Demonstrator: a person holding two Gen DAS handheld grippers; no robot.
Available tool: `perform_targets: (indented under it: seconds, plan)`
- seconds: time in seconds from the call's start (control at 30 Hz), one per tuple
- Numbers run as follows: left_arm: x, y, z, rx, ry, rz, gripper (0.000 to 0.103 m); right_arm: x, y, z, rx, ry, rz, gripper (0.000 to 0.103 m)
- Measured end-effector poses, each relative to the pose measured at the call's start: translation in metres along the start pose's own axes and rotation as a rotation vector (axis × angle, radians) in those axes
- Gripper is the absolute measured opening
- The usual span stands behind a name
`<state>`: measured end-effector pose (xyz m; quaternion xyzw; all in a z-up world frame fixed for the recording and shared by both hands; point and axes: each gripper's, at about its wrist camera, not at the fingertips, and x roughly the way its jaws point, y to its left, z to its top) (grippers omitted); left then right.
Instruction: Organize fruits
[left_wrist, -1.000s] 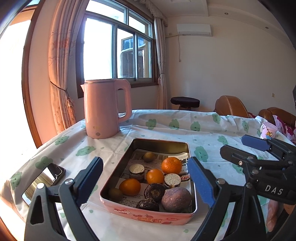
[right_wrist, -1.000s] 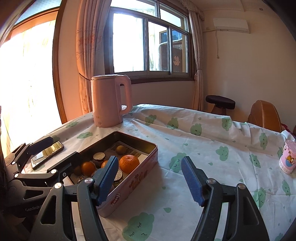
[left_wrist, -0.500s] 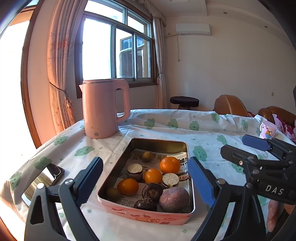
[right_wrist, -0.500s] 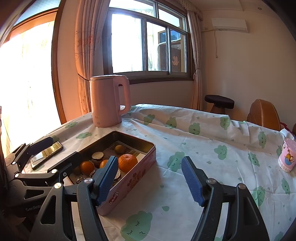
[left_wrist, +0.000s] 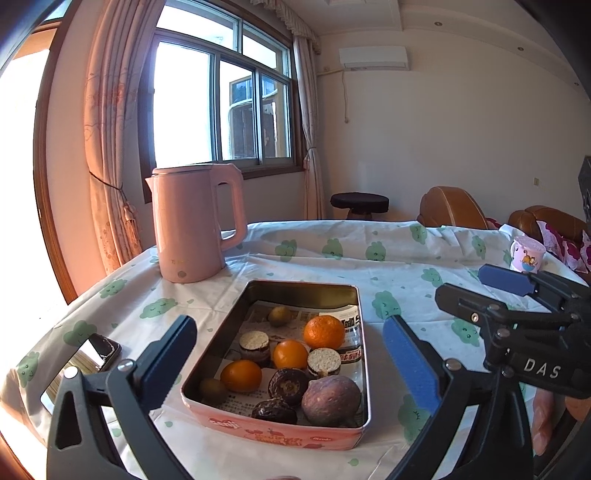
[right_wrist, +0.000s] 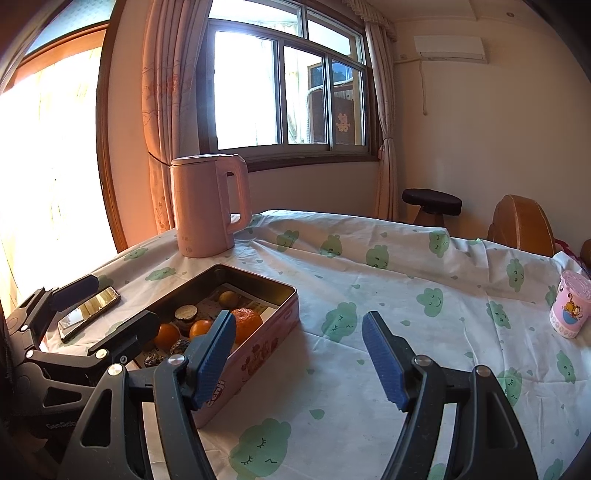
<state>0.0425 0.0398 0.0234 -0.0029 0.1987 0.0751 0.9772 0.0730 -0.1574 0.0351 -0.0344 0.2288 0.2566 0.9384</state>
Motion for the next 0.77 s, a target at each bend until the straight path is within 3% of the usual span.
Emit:
perform_targets:
  seconds: [0.33, 0.77]
  plan:
    - [-0.005, -0.009, 0.000, 0.020, -0.016, -0.012, 0.103, -0.004, -0.008, -0.002, 0.009, -0.009, -0.022, 0.072]
    - [0.004, -0.011, -0.006, 0.007, 0.026, -0.022, 0.103, -0.003, -0.013, -0.008, 0.007, 0.005, -0.033, 0.073]
